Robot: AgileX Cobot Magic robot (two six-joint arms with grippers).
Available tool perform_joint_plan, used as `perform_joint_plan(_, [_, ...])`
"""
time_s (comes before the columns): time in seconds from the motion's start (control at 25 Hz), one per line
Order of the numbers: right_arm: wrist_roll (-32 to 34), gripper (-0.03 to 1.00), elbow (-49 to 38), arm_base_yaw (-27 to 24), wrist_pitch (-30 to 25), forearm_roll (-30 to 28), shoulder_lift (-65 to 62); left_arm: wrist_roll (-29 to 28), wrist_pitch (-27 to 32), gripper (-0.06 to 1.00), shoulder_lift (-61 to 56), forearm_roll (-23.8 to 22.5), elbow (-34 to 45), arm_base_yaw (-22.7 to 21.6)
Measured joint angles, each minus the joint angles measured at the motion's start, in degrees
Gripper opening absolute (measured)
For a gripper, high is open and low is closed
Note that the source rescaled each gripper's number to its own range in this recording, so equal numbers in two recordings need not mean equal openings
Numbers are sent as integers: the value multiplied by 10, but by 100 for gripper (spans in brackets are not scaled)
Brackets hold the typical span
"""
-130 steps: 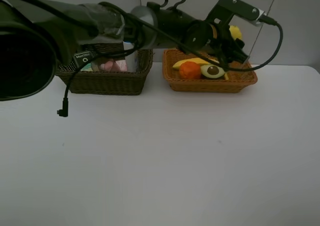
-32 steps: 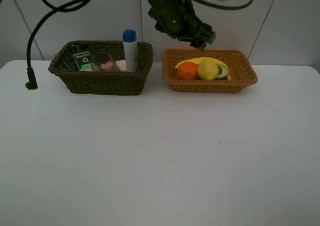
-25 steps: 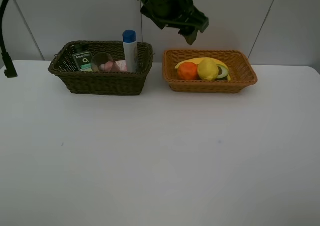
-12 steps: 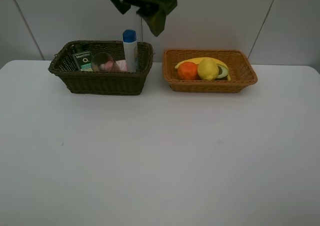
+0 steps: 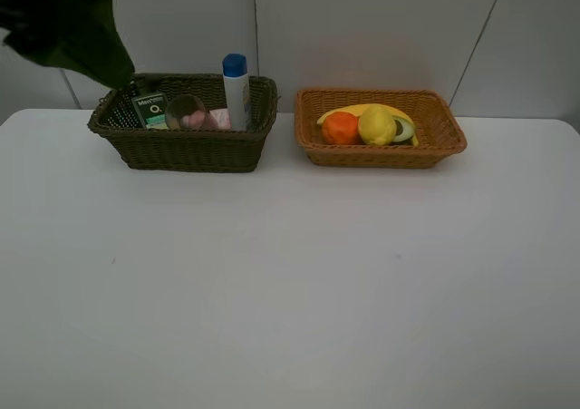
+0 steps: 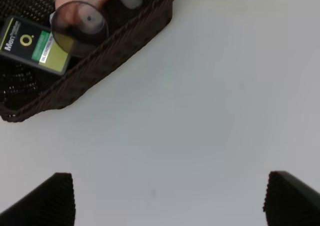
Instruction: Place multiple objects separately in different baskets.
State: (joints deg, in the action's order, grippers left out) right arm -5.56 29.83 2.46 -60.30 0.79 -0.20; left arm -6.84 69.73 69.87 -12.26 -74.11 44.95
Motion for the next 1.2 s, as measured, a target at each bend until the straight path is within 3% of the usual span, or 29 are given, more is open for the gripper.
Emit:
perform_joint_plan(0.52, [0,90,0,0,0,0,0,-1,2,100,-280,32,149,0])
perform_joint_plan(0.76, [0,90,0,0,0,0,0,-1,2,100,-355,43,280,-3])
perform_joint_plan(0.88, [0,90,0,0,0,0,0,-1,0,100,-380,65,342,-27])
perform_joint_plan(1.0, [0,90,0,0,0,0,0,-1,-38,100,-417,88,412,-57])
perform_joint_plan(1.2, [0,90,0,0,0,0,0,0,-80,100,-488,96,489,-99])
